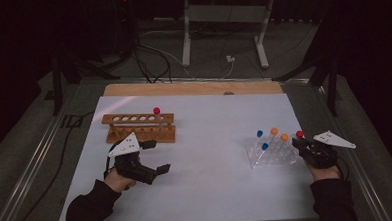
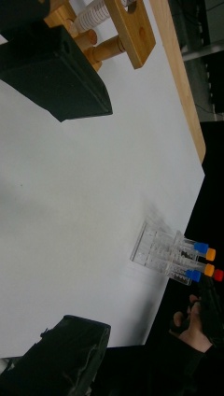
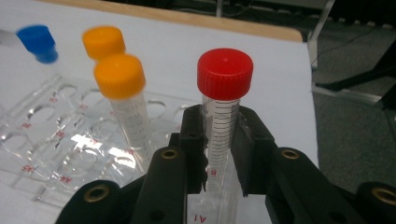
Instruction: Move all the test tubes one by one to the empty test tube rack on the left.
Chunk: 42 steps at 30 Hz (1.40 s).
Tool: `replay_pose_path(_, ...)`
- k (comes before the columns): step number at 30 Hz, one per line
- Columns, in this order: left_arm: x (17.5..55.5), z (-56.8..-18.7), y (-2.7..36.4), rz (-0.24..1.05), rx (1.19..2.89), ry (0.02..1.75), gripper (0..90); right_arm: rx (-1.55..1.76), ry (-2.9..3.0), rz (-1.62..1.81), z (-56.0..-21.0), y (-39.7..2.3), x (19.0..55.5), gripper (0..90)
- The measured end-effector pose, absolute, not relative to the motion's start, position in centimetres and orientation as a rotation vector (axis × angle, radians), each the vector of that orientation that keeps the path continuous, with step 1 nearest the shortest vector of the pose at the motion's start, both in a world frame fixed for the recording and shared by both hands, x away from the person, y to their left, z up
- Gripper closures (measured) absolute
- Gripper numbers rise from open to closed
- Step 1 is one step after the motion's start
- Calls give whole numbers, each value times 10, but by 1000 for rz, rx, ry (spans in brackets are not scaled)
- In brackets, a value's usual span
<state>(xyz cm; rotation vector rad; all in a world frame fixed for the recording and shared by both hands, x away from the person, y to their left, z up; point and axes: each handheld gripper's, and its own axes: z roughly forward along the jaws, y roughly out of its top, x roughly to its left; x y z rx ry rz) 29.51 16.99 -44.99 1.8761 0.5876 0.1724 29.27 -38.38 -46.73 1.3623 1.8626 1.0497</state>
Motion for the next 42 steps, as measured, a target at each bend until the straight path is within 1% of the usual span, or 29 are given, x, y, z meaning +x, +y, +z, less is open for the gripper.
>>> replay_pose_path(11,295,-450,170,164,1879,577,7,1285,1820,1084,-437,-384,283,750)
replay_pose_path(19,295,-451,169,165,1884,574,7,1206,1743,1117,-408,-382,268,749)
replay_pose_path(28,295,-451,168,162,1889,568,7,1093,1718,1179,-378,-365,255,749)
replay_pose_path(34,294,-451,168,163,1891,564,7,1039,1757,1231,-371,-350,253,749)
replay_pose_path(42,293,-450,165,172,1901,564,6,987,1838,1284,-377,-319,257,749)
